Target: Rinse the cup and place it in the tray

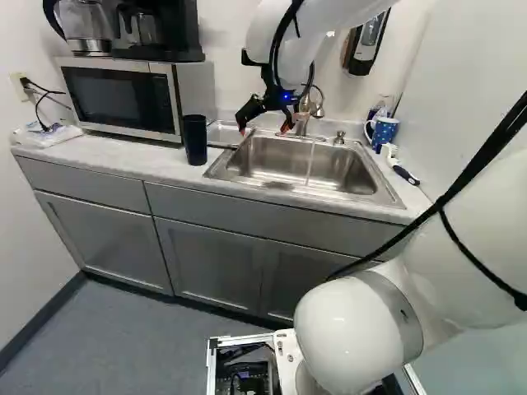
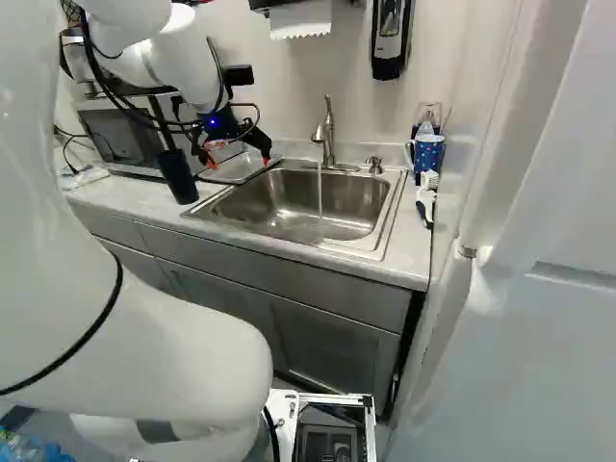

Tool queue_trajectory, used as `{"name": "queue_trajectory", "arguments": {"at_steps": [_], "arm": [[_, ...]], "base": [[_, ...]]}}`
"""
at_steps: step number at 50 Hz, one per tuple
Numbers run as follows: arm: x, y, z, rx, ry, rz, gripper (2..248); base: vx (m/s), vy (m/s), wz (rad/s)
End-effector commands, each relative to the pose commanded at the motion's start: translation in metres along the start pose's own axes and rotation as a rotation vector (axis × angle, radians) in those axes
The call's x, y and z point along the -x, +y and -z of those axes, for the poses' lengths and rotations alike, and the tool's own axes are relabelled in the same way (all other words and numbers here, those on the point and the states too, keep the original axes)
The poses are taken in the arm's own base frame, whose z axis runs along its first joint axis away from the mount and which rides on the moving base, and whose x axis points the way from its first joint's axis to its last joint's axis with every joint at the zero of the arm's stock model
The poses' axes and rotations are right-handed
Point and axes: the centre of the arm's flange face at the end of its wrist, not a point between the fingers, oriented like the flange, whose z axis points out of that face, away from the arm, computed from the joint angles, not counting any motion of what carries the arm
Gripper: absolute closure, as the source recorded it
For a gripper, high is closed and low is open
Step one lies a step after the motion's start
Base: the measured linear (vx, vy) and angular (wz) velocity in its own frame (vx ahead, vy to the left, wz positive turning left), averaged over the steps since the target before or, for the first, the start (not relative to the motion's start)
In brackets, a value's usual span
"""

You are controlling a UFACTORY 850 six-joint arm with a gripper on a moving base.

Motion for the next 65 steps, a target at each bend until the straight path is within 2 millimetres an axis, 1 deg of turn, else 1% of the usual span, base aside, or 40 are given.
{"name": "queue_trajectory", "arguments": {"at_steps": [52,65], "arm": [[-0.020,-0.085,-0.013,-0.106,-0.026,0.157,3],[-0.016,-0.108,-0.010,-0.134,-0.026,0.198,3]], "base": [[0.000,0.000,0.000],[0.000,0.000,0.000]]}}
